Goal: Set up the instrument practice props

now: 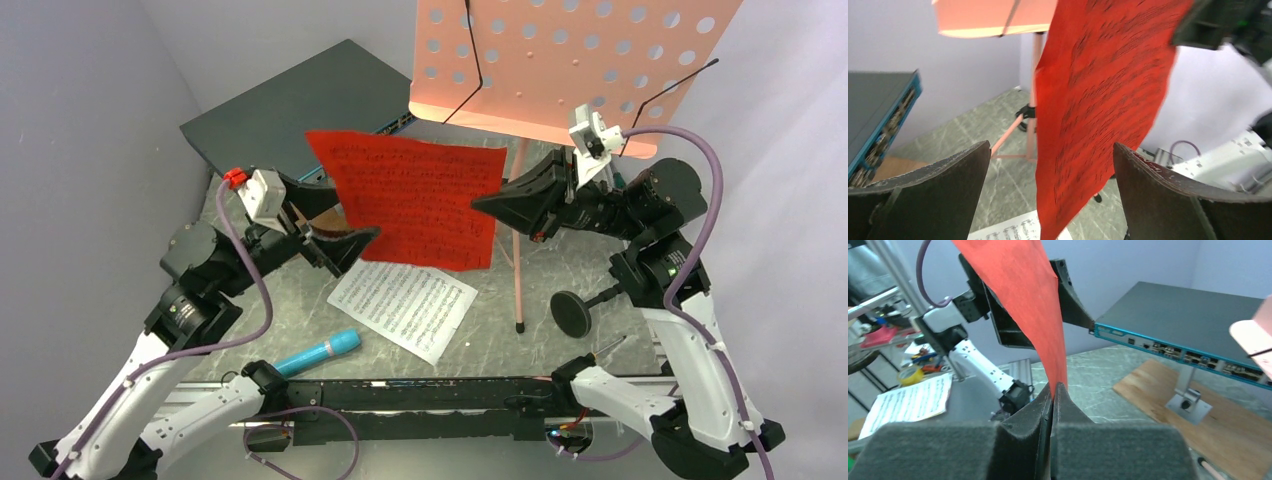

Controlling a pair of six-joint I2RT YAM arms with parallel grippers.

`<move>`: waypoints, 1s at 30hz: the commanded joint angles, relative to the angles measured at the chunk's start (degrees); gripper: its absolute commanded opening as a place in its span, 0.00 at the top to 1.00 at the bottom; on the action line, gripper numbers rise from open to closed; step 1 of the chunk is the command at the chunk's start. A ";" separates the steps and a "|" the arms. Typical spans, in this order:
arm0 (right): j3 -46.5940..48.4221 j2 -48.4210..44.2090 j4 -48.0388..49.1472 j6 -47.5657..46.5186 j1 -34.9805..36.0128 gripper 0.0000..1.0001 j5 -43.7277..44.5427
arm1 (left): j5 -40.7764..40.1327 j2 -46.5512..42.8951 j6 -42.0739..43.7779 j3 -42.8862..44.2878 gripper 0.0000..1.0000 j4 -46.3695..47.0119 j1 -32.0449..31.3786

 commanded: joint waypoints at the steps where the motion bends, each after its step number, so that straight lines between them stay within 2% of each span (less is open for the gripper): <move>1: -1.96 -0.76 8.12 4.28 -0.07 1.00 -10.04 | 16.43 -0.75 2.72 4.56 0.06 -0.20 0.03; 2: -2.28 -0.46 8.51 4.88 -0.05 1.00 -10.84 | 18.86 -0.66 2.27 5.21 0.10 -0.55 0.03; 5: -4.21 0.63 13.01 8.53 -0.02 1.00 -13.32 | 23.50 -0.30 0.43 5.94 0.30 -0.13 0.03; 7: -5.11 1.40 14.96 10.19 -0.03 1.00 -13.85 | 23.26 -0.57 -1.25 5.25 0.48 1.40 -0.02; 11: -7.31 1.97 21.14 13.90 -0.09 1.00 -13.00 | 16.81 -2.17 -4.47 2.97 0.95 5.04 0.03; 12: -8.77 1.91 24.64 16.03 0.02 0.96 -12.71 | 15.11 -2.55 -5.29 2.17 1.00 6.06 0.03; 13: -10.61 1.69 29.03 18.59 0.08 0.91 -12.29 | 13.50 -2.84 -6.00 1.30 1.00 6.79 0.03; 15: -14.73 0.96 40.04 23.39 0.31 0.69 -11.04 | 11.18 -3.31 -7.27 -0.04 1.00 9.97 0.03; 17: -17.59 0.37 46.18 25.99 0.40 0.49 -9.32 | 10.04 -3.17 -8.73 -0.68 1.00 12.50 0.01; 18: -18.17 0.29 47.51 26.17 0.52 0.44 -8.65 | 9.78 -2.99 -9.43 -0.88 1.00 13.43 0.03; 20: -18.64 0.57 48.71 26.17 0.64 0.41 -6.81 | 9.81 -2.51 -11.05 -1.08 1.00 15.05 0.05; 26: -18.84 3.35 55.47 29.10 0.83 0.39 -5.60 | 11.34 -0.30 -15.53 -2.37 1.00 20.27 0.03; 30: -17.24 3.95 52.50 25.09 0.84 0.38 -5.75 | 12.97 0.89 -16.97 -2.63 1.00 21.85 0.03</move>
